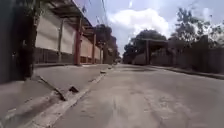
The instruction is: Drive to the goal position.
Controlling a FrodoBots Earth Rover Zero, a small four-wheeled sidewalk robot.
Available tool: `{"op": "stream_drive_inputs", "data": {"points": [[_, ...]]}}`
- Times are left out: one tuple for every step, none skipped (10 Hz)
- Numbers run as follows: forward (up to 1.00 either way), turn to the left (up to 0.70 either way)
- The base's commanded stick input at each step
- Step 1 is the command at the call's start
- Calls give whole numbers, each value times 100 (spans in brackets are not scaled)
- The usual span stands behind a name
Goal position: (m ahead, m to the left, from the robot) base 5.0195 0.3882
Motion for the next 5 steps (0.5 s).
{"op": "stream_drive_inputs", "data": {"points": [[100,0],[100,0],[100,0],[100,0],[100,0]]}}
